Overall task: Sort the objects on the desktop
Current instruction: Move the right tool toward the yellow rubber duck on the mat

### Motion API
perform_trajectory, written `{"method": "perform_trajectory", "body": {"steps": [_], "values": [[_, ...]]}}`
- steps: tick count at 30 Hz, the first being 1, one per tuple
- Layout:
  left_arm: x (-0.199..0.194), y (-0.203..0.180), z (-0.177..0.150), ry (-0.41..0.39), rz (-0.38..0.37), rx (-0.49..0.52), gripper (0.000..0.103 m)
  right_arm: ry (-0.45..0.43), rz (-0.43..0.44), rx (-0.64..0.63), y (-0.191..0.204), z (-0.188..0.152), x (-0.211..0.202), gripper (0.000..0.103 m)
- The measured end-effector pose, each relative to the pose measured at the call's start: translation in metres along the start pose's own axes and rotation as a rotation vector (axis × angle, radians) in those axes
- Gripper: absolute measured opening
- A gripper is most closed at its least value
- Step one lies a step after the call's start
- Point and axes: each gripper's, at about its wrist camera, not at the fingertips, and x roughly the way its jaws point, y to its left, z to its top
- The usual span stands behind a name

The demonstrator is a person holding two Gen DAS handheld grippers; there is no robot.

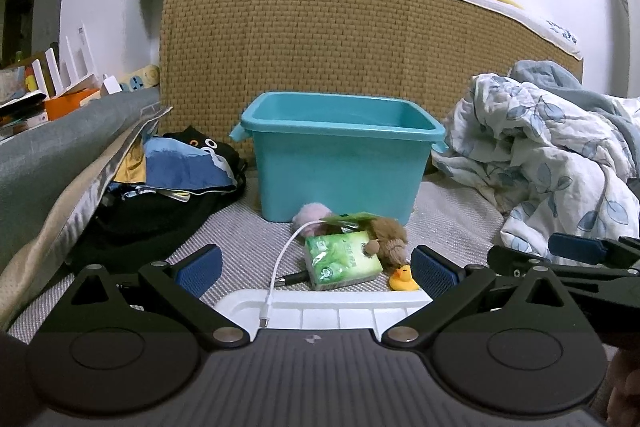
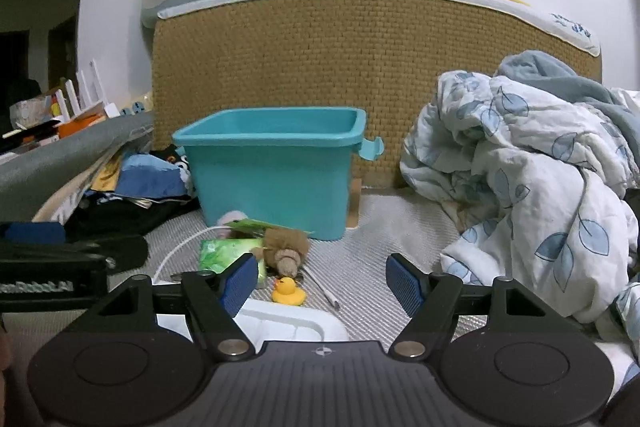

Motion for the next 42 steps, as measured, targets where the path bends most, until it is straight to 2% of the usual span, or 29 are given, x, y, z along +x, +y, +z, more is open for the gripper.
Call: {"method": "perform_trajectory", "body": {"steps": [5, 12, 15, 19, 24, 28, 32, 42], "values": [[0.004, 0.002, -0.001, -0.013, 0.0, 0.015, 0.103, 0.006, 0.001, 0.031, -0.013, 0.002, 0.012, 0.073], [0.011, 0.004, -0.004, -0.029, -0.012, 0.058, 0.103, 0.005, 0.004, 0.012, -0.004, 0.0, 0.014, 0.071], [0.015, 0.01, -0.003, -0.018, -0.012, 0.037, 0.103, 0.005, 0.005, 0.009, -0.002, 0.0, 0.019, 0.071], [0.018, 0.02, -0.002, -0.016, -0.053, -0.02, 0.103, 0.024, 0.007, 0.026, -0.003, 0.0, 0.029, 0.07], [0.021, 0.022, 0.001, -0.021, -0.025, 0.0, 0.103, 0.014, 0.012, 0.021, -0.002, 0.0, 0.035, 0.069], [0.023, 0.026, 0.001, -0.004, -0.031, -0.001, 0.103, 0.054, 0.031, 0.043, -0.004, 0.001, 0.043, 0.067], [0.024, 0.032, -0.005, 0.021, -0.027, 0.015, 0.103, 0.056, 0.024, 0.008, 0.0, -0.001, 0.047, 0.066], [0.027, 0.037, -0.003, 0.015, -0.019, 0.033, 0.103, 0.073, 0.06, 0.002, 0.005, 0.001, 0.059, 0.063]]}}
